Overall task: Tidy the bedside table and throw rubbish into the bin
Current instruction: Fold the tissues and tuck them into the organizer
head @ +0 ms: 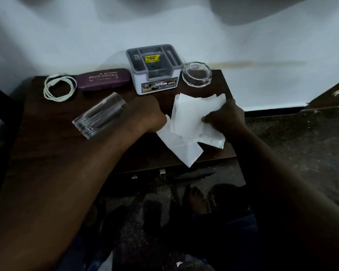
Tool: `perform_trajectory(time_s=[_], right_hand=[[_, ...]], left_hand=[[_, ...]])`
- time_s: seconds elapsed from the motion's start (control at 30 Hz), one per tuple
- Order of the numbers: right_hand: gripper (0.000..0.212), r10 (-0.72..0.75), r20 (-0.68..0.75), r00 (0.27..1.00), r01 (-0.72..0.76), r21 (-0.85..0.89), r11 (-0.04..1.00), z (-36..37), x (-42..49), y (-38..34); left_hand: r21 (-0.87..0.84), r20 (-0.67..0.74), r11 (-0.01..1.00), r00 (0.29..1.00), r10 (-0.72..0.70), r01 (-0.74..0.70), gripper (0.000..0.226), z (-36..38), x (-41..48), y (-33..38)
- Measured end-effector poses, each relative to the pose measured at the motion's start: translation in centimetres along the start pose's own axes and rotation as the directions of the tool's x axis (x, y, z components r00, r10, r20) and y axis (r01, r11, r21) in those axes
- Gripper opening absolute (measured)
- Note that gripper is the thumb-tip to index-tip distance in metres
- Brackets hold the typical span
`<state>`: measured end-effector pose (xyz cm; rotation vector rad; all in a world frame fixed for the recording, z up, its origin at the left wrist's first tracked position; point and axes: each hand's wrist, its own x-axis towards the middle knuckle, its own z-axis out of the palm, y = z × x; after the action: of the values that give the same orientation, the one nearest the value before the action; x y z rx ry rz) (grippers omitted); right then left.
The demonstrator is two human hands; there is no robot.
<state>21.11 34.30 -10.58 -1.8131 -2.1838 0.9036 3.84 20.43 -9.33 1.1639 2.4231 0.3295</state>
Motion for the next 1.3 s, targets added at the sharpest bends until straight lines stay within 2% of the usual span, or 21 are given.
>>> perform_trajectory(time_s=[0.07,0.2,0.27,0.37,0.43,0.5,0.53,0.57,0.6,0.67,0.77,0.83,0.9,0.97,1.0,1.03,1.07,1.13,1.17,1.23,1.3], right_hand=[[0.073,-0.021,-0.016,1.0,0.021,-0.021,1.0,0.1,-0.2,-0.1],[0.073,-0.025,0.008,1.0,0.025,-0.058,0.998,-0.2,-0.7,-0.5],[0.078,-0.077,-0.009,0.997,0.075,-0.102,0.992,-0.7,-1.3,-0.8],[0.07,-0.268,-0.14,0.953,0.24,-0.187,0.953,-2.0,-2.1,-2.0],[0.064,-0.341,-0.133,0.931,0.335,-0.063,0.94,-3.0,-2.6,-3.5],[0.045,-0.331,0.098,0.938,0.274,0.373,0.886,-3.7,-3.2,-4.4],[0.032,-0.348,0.245,0.905,0.18,0.52,0.835,-3.7,-3.4,-4.3],[0.026,-0.395,0.346,0.851,0.135,0.582,0.802,-3.6,-3.6,-4.0],[0.031,-0.415,0.412,0.811,0.126,0.571,0.811,-3.5,-3.6,-3.6],[0.039,-0.427,0.429,0.796,0.138,0.557,0.819,-3.4,-3.6,-3.2],[0.018,-0.375,0.367,0.851,0.131,0.544,0.829,-3.9,-2.9,-3.1],[0.01,-0.331,0.321,0.888,0.106,0.556,0.824,-4.1,-2.6,-2.8],[0.016,-0.284,0.235,0.93,0.115,0.547,0.829,-4.2,-2.4,-2.5],[0.03,-0.27,0.092,0.959,0.212,0.405,0.89,-4.1,-1.7,-2.1],[0.032,-0.281,0.021,0.959,0.262,0.303,0.916,-4.1,-1.4,-1.9],[0.03,-0.312,-0.038,0.949,0.313,0.213,0.926,-4.0,-1.3,-1.8],[0.027,-0.354,-0.069,0.933,0.36,0.161,0.919,-4.0,-1.4,-1.7],[0.023,-0.457,-0.102,0.884,0.466,0.111,0.878,-4.0,-2.0,-1.7],[0.024,-0.504,-0.1,0.858,0.512,0.092,0.854,-3.9,-2.2,-1.7],[0.021,-0.538,-0.077,0.84,0.543,0.116,0.832,-3.7,-2.7,-1.8],[0.015,-0.524,-0.055,0.85,0.525,0.169,0.834,-3.6,-2.9,-1.9]], left_hand=[[0.045,-0.013,0.999,1.0,-0.019,0.02,0.046,-1.1,-0.4,-0.1],[-0.018,-0.06,0.999,0.998,-0.035,0.034,0.032,-2.2,-1.7,0.4],[-0.102,-0.07,0.994,0.997,-0.039,0.031,0.032,-2.6,-2.0,0.9],[-0.314,-0.156,0.949,0.987,-0.044,-0.007,0.025,-3.6,-2.3,1.8],[-0.522,-0.181,0.849,0.983,-0.017,-0.081,0.015,-3.9,-2.3,2.4],[-0.703,-0.175,0.703,0.984,-0.023,-0.109,0.011,-3.8,-2.1,2.8],[-0.76,-0.172,0.64,0.985,-0.032,-0.112,0.008,-3.7,-1.8,2.9],[-0.794,-0.171,0.598,0.984,-0.044,-0.111,0.012,-3.6,-1.6,3.1],[-0.824,-0.166,0.556,0.984,-0.061,-0.104,0.017,-3.6,-1.3,3.2],[-0.889,-0.129,0.452,0.987,-0.1,-0.071,0.019,-3.2,-0.6,3.2],[-0.943,-0.035,0.332,0.99,-0.137,0.013,0.02,-2.2,0.3,3.6],[-0.934,-0.049,0.356,0.985,-0.168,0.014,0.024,-1.2,0.6,3.9],[-0.845,-0.178,0.534,0.958,-0.224,-0.032,0.033,-0.6,0.6,4.3],[-0.674,-0.359,0.732,0.91,-0.208,-0.098,0.026,-0.3,0.2,4.8],[-0.635,-0.376,0.765,0.909,-0.18,-0.111,0.019,-0.2,-0.1,5.3],[-0.672,-0.323,0.733,0.933,-0.159,-0.107,0.015,-0.1,-0.3,5.7],[-0.765,-0.208,0.641,0.966,-0.156,-0.061,0.016,0.0,-0.6,6.2],[-0.921,0.075,0.37,0.986,-0.146,0.125,0.023,0.3,-1.3,7.2],[-0.946,0.16,0.262,0.978,-0.131,0.19,0.025,0.4,-1.5,7.5],[-0.964,0.218,0.131,0.97,-0.105,0.231,0.028,0.4,-1.5,7.8],[-0.973,0.216,0.065,0.973,-0.076,0.221,0.025,0.2,-1.5,7.9]])
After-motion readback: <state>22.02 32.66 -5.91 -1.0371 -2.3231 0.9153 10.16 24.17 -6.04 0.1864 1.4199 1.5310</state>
